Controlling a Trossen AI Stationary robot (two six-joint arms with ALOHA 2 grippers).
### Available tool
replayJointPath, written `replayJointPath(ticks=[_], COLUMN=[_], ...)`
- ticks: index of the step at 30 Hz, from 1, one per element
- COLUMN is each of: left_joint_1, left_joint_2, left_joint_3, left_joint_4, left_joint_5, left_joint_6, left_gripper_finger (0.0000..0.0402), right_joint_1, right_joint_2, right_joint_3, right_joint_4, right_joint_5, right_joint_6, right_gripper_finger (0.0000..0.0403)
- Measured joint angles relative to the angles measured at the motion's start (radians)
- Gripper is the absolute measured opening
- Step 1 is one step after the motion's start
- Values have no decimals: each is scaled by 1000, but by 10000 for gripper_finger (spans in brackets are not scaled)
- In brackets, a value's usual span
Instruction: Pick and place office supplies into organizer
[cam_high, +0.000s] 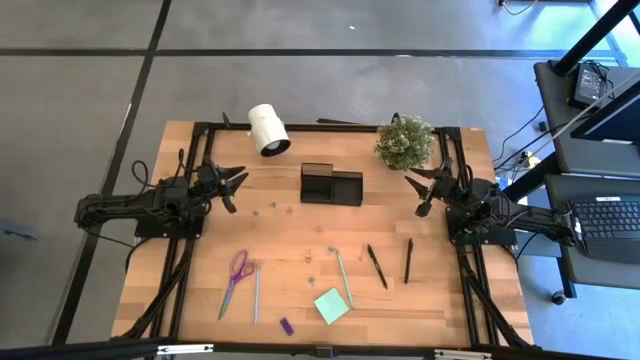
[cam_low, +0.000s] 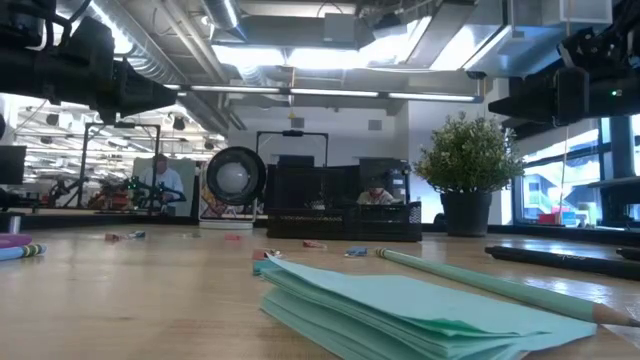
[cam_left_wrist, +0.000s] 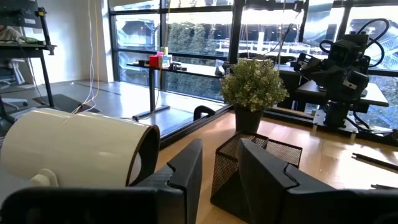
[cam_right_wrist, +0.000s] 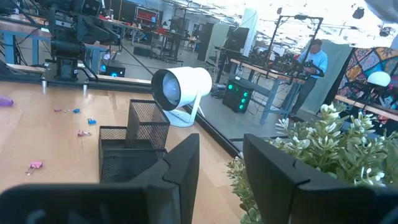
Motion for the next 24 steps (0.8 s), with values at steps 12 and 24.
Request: replayJointPath(ticks=[12,24], left_joint_1=[0,0], left_joint_2=[0,0], left_joint_3=[0,0], left_joint_4=[0,0], left_joint_5=[0,0], left_joint_6=[0,-1], left_gripper_finger=[98,98], right_joint_1=[0,0], right_joint_2=[0,0], right_joint_3=[0,0], right_joint_4=[0,0], right_joint_5=[0,0], right_joint_6=[3,176], right_gripper_finger=[129,129])
